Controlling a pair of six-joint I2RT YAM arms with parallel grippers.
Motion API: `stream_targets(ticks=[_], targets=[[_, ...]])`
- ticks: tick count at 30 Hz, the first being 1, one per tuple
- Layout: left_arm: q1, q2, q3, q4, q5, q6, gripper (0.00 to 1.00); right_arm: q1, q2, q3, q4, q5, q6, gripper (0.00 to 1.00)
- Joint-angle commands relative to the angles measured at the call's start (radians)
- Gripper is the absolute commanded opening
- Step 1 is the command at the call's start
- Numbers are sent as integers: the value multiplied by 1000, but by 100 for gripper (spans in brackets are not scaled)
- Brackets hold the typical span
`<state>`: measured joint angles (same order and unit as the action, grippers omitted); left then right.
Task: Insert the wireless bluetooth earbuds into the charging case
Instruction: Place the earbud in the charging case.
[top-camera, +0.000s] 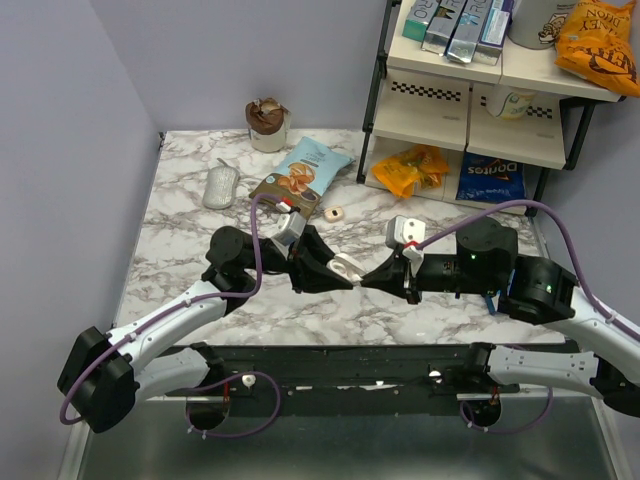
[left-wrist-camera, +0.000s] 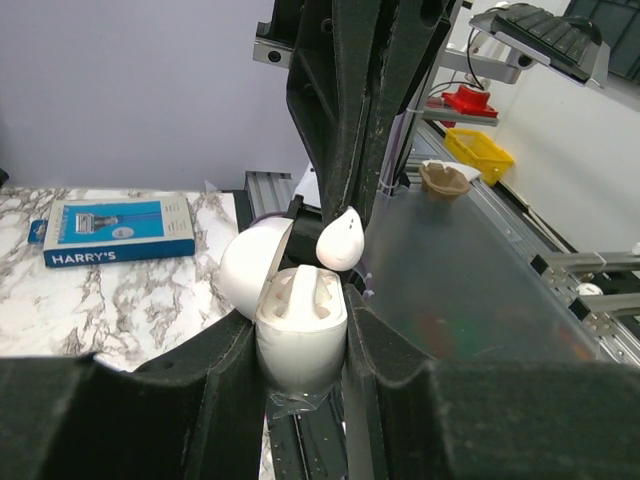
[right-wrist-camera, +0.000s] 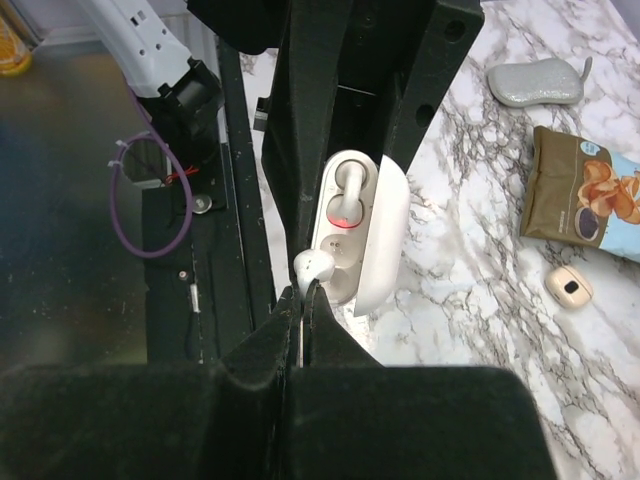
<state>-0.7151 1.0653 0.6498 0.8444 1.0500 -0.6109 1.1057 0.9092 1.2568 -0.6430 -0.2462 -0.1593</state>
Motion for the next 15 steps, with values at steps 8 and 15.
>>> stream_targets(ticks=[8,15], targets=[[-15,-19,11,41,48,7,0,2,16,16,31,-19,-22,1],[-21,-36,-6,70,38,10,0,2,16,-2,37,-8,-23,1]])
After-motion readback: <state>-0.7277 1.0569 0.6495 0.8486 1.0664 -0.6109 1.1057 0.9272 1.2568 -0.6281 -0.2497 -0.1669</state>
